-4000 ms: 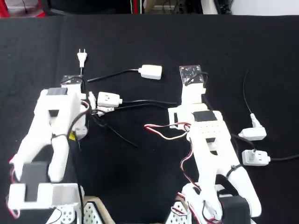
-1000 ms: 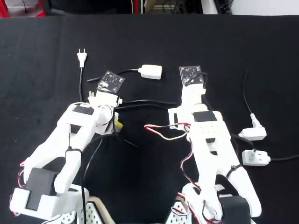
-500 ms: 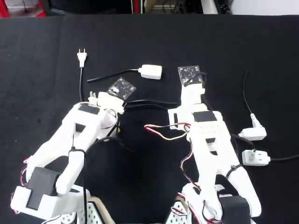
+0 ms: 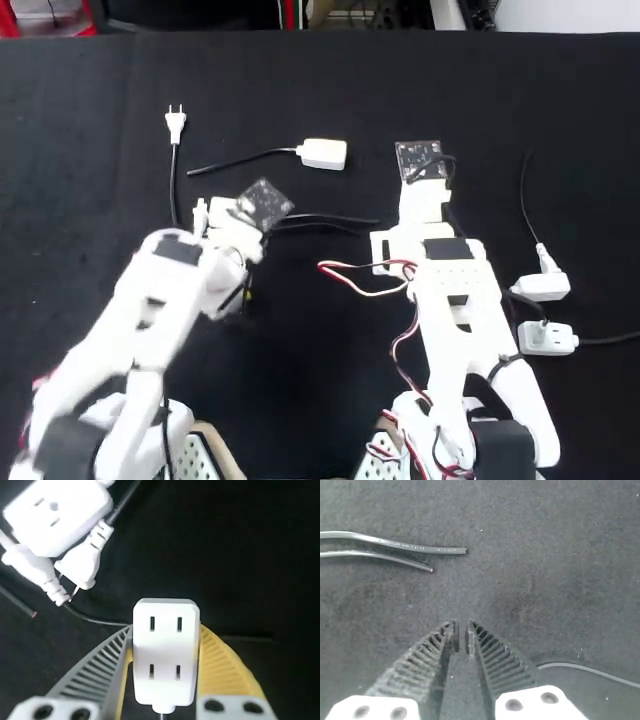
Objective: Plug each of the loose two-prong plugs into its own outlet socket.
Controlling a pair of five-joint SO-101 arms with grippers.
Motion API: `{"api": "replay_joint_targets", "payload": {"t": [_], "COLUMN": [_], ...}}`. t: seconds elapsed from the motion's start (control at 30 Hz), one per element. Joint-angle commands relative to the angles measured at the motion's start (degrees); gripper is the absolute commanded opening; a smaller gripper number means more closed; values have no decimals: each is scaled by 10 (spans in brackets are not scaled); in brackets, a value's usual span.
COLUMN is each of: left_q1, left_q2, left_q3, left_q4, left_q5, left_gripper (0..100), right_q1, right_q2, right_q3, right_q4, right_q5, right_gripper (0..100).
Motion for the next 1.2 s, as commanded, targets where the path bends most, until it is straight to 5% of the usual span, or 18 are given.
{"api": "replay_joint_targets", "payload": {"t": [0.0, 0.2, 0.43, 0.83, 1.17], "left_q1": [34, 80, 111, 110, 121], "left_q2": [-207, -352, -360, -360, -360], "left_q3": [96, 152, 195, 298, 303], "left_q4": [13, 124, 177, 2, -93], "left_q5": [-45, -122, -265, -290, -219], "left_gripper": [33, 33, 34, 102, 120], "right_q1": [6, 6, 6, 6, 6], "right_q2": [-3, -2, -2, -2, -2], "right_q3": [-6, -6, -6, -6, -6], "right_q4": [-10, -10, -10, -10, -10], "right_q5": [3, 3, 3, 3, 3], "right_gripper": [36, 36, 36, 36, 36]}}
